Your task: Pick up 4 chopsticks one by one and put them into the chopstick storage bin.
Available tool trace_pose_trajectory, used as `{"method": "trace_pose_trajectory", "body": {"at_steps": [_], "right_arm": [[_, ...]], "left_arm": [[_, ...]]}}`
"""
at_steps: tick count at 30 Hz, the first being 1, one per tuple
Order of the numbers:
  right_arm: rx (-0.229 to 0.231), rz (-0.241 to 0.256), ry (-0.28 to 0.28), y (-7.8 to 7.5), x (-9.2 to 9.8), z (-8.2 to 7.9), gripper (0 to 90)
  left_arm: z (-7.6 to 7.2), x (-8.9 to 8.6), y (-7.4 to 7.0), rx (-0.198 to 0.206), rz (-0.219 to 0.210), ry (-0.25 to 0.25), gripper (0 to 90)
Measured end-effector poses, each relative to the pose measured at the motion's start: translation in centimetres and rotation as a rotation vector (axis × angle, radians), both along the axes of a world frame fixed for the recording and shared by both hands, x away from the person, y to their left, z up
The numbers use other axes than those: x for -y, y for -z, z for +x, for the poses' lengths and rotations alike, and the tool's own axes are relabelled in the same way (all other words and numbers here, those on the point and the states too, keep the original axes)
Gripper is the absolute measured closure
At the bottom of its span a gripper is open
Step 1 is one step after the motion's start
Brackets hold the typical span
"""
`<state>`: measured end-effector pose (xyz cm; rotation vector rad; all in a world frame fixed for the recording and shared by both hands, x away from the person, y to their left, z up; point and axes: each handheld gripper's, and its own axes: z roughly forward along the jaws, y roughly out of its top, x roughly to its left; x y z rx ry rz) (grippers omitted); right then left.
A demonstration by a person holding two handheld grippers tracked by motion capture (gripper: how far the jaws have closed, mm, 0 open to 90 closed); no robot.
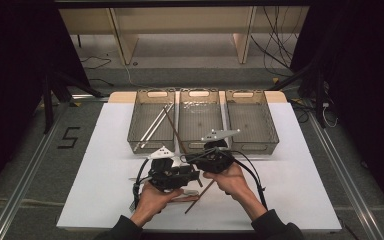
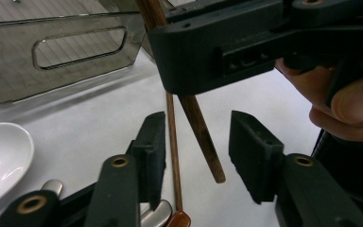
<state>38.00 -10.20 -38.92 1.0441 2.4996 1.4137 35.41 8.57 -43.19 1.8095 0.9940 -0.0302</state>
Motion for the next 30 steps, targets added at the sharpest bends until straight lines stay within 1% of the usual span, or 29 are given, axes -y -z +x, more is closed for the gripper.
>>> {"method": "trace_pose_trajectory", "body": {"at_steps": [4, 6, 9, 12, 17, 19, 23, 26, 28, 30], "right_arm": [[0.0, 0.011, 0.0, -0.05, 0.03, -0.13, 85.0], [-0.002, 0.011, 0.001, -0.03, 0.02, -0.19, 85.0], [-0.001, 0.014, 0.0, 0.06, 0.06, -0.21, 85.0], [0.0, 0.017, 0.004, 0.08, 0.1, -0.26, 85.0], [-0.001, 0.028, 0.008, 0.1, 0.23, -0.3, 85.0], [0.002, 0.031, 0.009, 0.1, 0.28, -0.36, 85.0], [0.004, 0.037, 0.012, 0.15, 0.4, -0.42, 84.8], [0.01, 0.043, 0.012, 0.09, 0.56, -0.56, 84.1], [0.017, 0.046, 0.013, 0.02, 0.64, -0.63, 83.8], [0.015, 0.05, 0.013, -0.01, 0.65, -0.64, 83.2]], "left_arm": [[0.09, 0.05, -0.06, 0.002, -0.008, 0.009, 62.8], [0.11, 0.09, -0.12, 0.01, -0.012, 0.009, 65.9], [0.22, 0.19, -0.17, 0.009, -0.013, 0.015, 69.3], [0.3, 0.2, -0.12, 0.004, -0.02, 0.008, 72.1], [0.37, 0.11, -0.14, -0.001, -0.022, 0.007, 75.2], [0.43, 0.08, -0.1, -0.007, -0.031, 0.004, 76.4], [0.5, 0.07, -0.08, -0.021, -0.031, 0.001, 78.2], [0.7, -0.23, -0.03, -0.034, -0.032, -0.008, 82.3], [0.73, -0.28, -0.12, -0.033, -0.031, -0.006, 83.2], [0.73, -0.31, -0.24, -0.028, -0.018, -0.012, 83.4]]}}
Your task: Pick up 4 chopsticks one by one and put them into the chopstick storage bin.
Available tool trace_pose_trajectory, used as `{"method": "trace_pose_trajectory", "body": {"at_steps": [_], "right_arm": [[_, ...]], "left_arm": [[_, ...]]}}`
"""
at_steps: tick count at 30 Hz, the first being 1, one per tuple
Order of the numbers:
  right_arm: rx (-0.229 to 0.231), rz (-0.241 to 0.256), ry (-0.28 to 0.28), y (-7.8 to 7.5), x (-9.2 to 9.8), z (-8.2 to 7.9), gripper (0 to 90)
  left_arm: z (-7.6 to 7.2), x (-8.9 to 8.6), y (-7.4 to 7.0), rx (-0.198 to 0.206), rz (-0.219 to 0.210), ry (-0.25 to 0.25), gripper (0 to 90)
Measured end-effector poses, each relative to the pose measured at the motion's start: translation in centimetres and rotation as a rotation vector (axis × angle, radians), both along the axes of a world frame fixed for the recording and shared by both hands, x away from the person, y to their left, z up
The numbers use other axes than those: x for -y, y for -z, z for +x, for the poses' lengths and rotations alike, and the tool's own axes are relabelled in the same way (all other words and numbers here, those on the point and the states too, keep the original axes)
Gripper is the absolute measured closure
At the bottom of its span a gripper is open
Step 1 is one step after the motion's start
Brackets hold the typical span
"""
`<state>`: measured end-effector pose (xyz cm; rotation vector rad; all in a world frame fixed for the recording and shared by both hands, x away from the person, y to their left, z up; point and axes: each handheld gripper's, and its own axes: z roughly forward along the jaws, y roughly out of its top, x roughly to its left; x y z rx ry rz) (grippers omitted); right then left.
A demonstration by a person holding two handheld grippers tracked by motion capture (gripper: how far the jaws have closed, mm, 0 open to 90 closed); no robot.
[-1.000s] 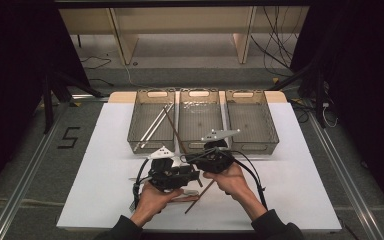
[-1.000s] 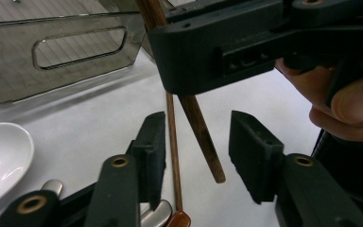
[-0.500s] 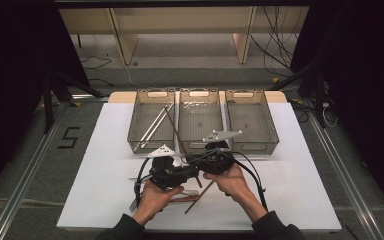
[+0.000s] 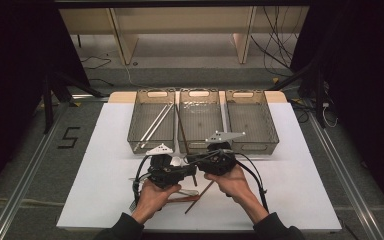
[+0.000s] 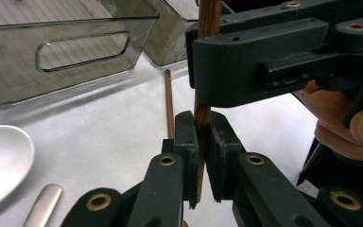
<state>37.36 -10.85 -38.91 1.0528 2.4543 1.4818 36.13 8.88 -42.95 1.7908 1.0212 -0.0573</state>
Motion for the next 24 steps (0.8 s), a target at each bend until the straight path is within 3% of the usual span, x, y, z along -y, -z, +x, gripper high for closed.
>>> {"method": "trace_pose_trajectory", "body": {"at_steps": [4, 11, 18, 24], "right_arm": [[-0.002, 0.026, -0.001, -0.2, 0.4, 0.0, 72.6], [0.021, 0.046, 0.022, -0.8, 2.7, -0.3, 56.6], [0.065, -0.001, 0.047, 0.0, 4.5, -1.2, 44.2], [0.096, -0.09, 0.043, 0.8, 4.9, -2.0, 38.9]], "left_arm": [[0.4, -0.8, -0.2, 0.002, 0.028, -0.015, 83.5], [1.6, -3.3, -1.5, 0.025, 0.089, -0.05, 83.5], [3.6, -6.4, -3.2, 0.029, 0.139, -0.082, 83.5], [5.5, -8.5, -4.9, 0.045, 0.181, -0.116, 83.4]]}}
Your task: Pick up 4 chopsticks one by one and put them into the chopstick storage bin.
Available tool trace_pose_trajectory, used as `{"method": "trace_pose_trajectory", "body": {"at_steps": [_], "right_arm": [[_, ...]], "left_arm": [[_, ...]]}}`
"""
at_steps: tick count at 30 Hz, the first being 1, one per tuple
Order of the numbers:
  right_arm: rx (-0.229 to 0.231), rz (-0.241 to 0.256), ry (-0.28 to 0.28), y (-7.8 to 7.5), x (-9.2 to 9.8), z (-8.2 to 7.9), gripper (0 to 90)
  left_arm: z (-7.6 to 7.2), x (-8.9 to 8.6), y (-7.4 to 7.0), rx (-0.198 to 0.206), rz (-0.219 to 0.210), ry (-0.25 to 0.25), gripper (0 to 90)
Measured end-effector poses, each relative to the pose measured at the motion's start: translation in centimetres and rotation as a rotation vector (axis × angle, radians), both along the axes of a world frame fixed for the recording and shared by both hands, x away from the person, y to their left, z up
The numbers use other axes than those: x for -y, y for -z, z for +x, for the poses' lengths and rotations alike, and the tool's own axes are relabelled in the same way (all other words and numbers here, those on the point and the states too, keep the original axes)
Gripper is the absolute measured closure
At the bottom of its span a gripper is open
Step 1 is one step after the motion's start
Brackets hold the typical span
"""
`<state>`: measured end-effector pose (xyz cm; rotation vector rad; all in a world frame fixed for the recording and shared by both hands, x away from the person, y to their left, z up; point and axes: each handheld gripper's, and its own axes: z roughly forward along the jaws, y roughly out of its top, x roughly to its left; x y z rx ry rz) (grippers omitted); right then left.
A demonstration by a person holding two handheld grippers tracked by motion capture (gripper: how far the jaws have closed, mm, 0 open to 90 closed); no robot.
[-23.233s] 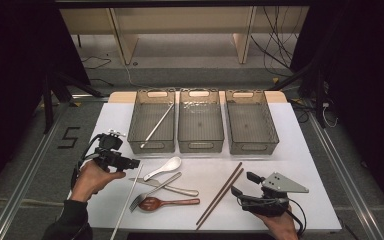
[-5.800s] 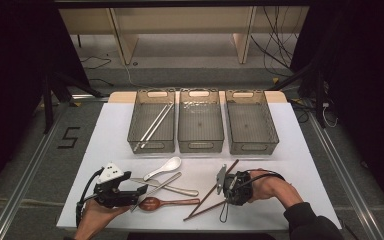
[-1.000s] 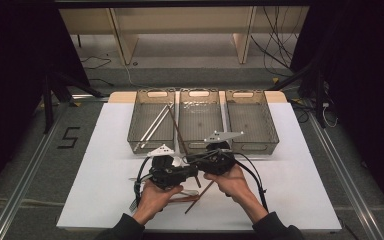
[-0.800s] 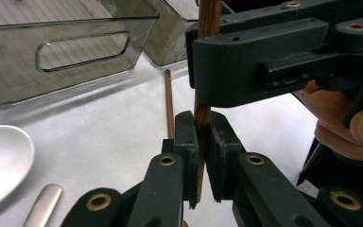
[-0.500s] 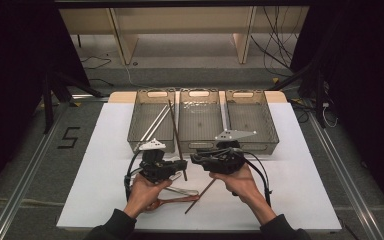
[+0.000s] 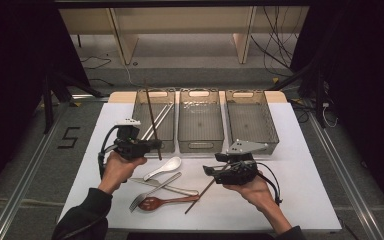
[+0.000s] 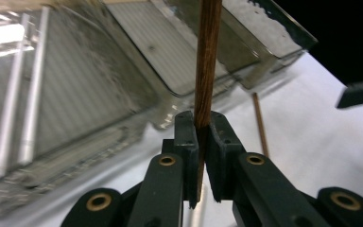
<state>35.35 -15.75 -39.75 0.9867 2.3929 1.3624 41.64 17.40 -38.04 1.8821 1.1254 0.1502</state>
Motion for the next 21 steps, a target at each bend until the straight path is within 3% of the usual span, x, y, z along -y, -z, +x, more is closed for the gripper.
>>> {"method": "trace_pose_trajectory", "body": {"at_steps": [14, 21], "right_arm": [[-0.022, 0.015, 0.023, 1.4, 1.3, -0.8, 36.2], [-0.023, 0.027, 0.022, 1.6, 1.6, -1.1, 33.7]], "left_arm": [[4.1, -2.7, -4.1, 0.019, 0.085, -0.061, 83.3], [6.8, -3.3, -4.2, -0.002, 0.146, -0.1, 83.3]]}}
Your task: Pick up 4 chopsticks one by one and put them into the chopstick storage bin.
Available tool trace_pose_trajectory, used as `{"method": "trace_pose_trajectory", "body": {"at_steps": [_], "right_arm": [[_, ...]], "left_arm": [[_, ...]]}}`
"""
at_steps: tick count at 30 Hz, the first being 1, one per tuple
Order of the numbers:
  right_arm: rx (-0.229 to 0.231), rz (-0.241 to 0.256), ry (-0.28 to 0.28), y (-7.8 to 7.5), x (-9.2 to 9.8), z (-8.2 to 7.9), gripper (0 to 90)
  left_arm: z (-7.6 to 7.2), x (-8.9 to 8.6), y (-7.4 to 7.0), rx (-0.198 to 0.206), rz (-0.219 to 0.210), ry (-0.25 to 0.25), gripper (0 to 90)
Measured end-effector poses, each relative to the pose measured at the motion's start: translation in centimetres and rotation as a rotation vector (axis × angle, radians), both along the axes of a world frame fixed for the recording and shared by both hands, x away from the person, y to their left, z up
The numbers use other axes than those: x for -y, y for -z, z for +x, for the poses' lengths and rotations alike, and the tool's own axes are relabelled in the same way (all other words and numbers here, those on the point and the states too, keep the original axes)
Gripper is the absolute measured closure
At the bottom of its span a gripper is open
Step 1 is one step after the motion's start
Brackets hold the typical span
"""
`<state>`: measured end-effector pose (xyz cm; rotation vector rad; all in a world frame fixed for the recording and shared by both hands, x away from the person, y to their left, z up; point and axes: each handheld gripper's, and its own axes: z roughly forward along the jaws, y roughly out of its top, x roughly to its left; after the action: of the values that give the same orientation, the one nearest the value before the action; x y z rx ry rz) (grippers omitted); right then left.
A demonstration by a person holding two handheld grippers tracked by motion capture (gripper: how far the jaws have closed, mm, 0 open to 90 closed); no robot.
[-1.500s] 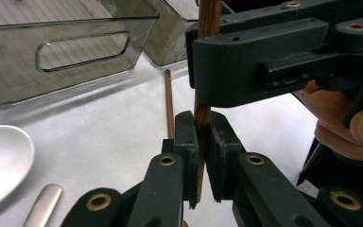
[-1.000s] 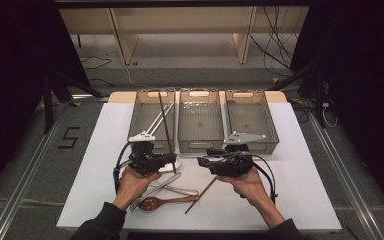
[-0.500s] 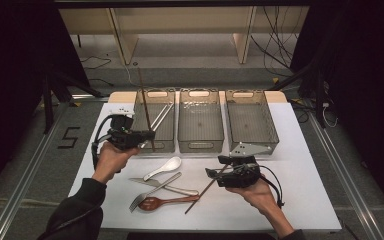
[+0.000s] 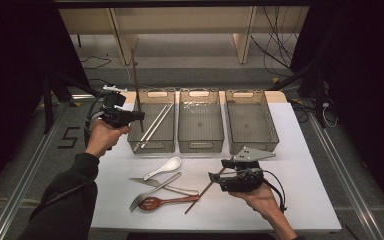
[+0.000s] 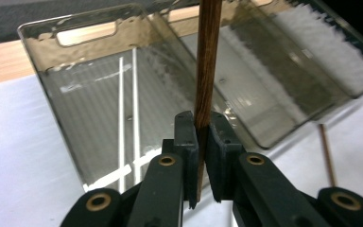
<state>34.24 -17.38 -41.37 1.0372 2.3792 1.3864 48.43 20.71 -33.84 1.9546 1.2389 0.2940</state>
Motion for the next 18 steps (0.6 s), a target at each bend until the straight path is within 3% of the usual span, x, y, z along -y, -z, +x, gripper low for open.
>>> {"method": "trace_pose_trajectory", "body": {"at_steps": [5, 15, 18], "right_arm": [[0.001, 0.008, 0.005, -0.1, 0.3, -0.2, 33.5], [-0.007, 0.016, 0.011, 0.2, 0.9, -0.3, 33.6], [-0.009, 0.017, 0.004, 0.2, 0.8, -0.3, 33.6]], "left_arm": [[1.7, 0.0, 1.3, -0.042, 0.052, -0.027, 83.2], [3.1, 0.0, 4.2, -0.103, 0.072, -0.056, 83.0], [3.2, 0.0, 4.9, -0.114, 0.096, -0.058, 83.0]]}}
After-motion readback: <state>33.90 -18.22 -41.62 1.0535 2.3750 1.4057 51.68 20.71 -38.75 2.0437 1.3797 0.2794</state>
